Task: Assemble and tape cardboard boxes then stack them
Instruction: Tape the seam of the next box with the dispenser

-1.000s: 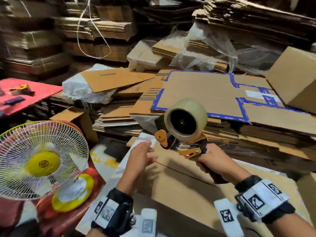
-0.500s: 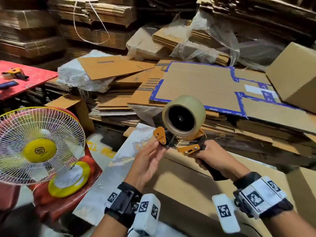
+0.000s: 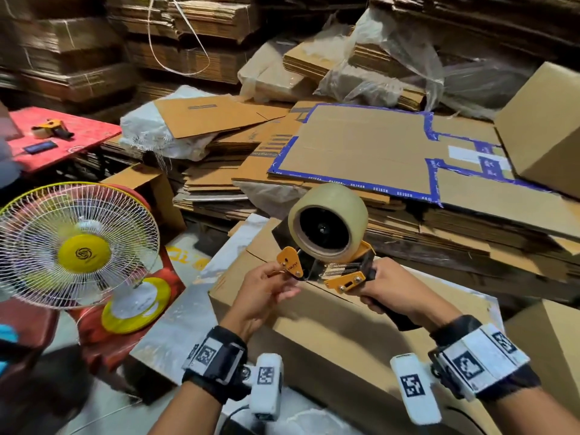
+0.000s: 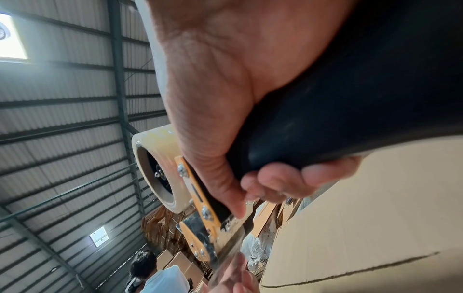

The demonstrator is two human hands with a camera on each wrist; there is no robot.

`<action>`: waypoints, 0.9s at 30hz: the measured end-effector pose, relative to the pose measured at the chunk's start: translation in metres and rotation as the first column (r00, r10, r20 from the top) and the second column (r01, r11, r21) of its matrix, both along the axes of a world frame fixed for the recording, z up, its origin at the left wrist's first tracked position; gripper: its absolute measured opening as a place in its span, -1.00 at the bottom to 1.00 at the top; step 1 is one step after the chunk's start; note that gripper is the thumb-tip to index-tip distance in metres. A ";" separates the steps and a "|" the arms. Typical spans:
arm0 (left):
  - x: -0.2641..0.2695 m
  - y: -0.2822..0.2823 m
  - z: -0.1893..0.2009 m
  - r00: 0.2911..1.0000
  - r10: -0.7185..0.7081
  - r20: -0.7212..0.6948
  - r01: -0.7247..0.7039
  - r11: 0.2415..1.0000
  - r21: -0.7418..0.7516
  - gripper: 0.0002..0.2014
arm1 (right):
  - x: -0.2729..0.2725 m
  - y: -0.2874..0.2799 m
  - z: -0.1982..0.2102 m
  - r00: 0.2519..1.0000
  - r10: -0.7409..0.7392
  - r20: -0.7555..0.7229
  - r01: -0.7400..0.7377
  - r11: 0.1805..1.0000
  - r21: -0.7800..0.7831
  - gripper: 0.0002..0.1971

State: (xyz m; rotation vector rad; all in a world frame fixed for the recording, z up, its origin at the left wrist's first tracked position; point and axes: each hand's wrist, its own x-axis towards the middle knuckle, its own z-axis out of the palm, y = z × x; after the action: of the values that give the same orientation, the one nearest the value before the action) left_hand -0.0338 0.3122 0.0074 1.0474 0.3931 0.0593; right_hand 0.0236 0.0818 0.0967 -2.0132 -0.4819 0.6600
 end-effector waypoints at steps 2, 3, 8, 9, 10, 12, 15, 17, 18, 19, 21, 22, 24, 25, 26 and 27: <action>-0.003 -0.011 0.001 0.999 -0.034 -0.021 0.035 0.999 0.023 -0.75 | -0.001 -0.012 0.001 1.000 0.013 0.003 -0.013 1.000 0.014 -0.68; -0.005 -0.016 0.003 0.998 -0.045 -0.034 0.046 0.998 0.031 -0.75 | -0.001 -0.017 0.001 1.000 0.020 0.003 -0.020 1.000 0.025 -0.68; -0.010 -0.030 0.009 0.987 -0.087 -0.135 0.108 0.982 0.156 -0.76 | -0.003 -0.035 0.000 0.999 0.049 0.005 -0.049 0.999 0.014 -0.75; -0.010 -0.029 0.009 0.981 -0.100 -0.166 0.131 0.973 0.190 -0.74 | -0.003 -0.037 -0.001 0.998 0.056 0.015 -0.056 0.998 0.005 -0.74; -0.011 -0.029 0.010 0.975 -0.115 -0.191 0.159 0.959 0.233 -0.72 | -0.002 -0.038 -0.003 0.998 0.064 0.024 -0.064 0.998 -0.004 -0.70; -0.012 -0.025 0.013 0.959 -0.149 -0.243 0.218 0.933 0.285 -0.71 | -0.002 -0.038 -0.005 0.996 0.082 0.035 -0.082 0.997 -0.013 -0.68; -0.011 -0.013 0.022 0.940 -0.216 -0.266 0.299 0.895 0.331 -0.72 | -0.003 -0.031 -0.006 0.995 0.090 0.041 -0.089 0.996 -0.030 -0.67; -0.004 0.000 0.027 0.926 -0.238 -0.295 0.335 0.877 0.344 -0.80 | -0.001 -0.024 -0.005 0.995 0.079 0.056 -0.077 0.996 -0.033 -0.64; -0.001 0.006 0.030 0.919 -0.256 -0.299 0.354 0.868 0.347 -0.87 | 0.000 -0.019 -0.004 0.995 0.075 0.062 -0.073 0.997 -0.029 -0.64; 0.002 0.013 0.033 0.910 -0.278 -0.308 0.380 0.856 0.350 -0.85 | 0.002 -0.014 -0.003 0.995 0.070 0.068 -0.068 0.997 -0.029 -0.66; 0.008 0.026 0.038 0.893 -0.316 -0.322 0.419 0.845 0.333 -0.93 | 0.006 -0.003 0.000 0.994 0.062 0.085 -0.059 0.998 -0.039 -0.70; 0.012 0.033 0.039 0.892 -0.321 -0.319 0.421 0.846 0.327 -0.83 | 0.007 0.002 0.002 0.994 0.058 0.091 -0.054 0.998 -0.040 -0.72; 0.023 0.051 0.041 0.881 -0.346 -0.321 0.440 0.850 0.291 -0.70 | 0.012 0.017 0.004 0.993 0.049 0.107 -0.045 0.998 -0.037 -0.73; 0.027 0.057 0.044 0.881 -0.346 -0.323 0.436 0.859 0.268 -0.77 | 0.013 0.022 0.005 0.992 0.047 0.114 -0.044 0.999 -0.031 -0.72; 0.033 0.064 0.046 0.883 -0.347 -0.316 0.427 0.873 0.236 -0.87 | 0.015 0.029 0.006 0.991 0.045 0.125 -0.043 0.999 -0.022 -0.72; 0.038 0.073 0.045 0.884 -0.348 -0.312 0.420 0.885 0.203 -0.91 | 0.017 0.036 0.006 0.990 0.038 0.137 -0.036 0.999 -0.019 -0.72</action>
State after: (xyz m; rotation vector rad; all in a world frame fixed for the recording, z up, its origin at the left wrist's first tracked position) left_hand 0.0046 0.3848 0.0528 1.3919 0.4189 -0.4054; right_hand 0.0403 0.1178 0.1024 -2.0783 -0.5982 0.5519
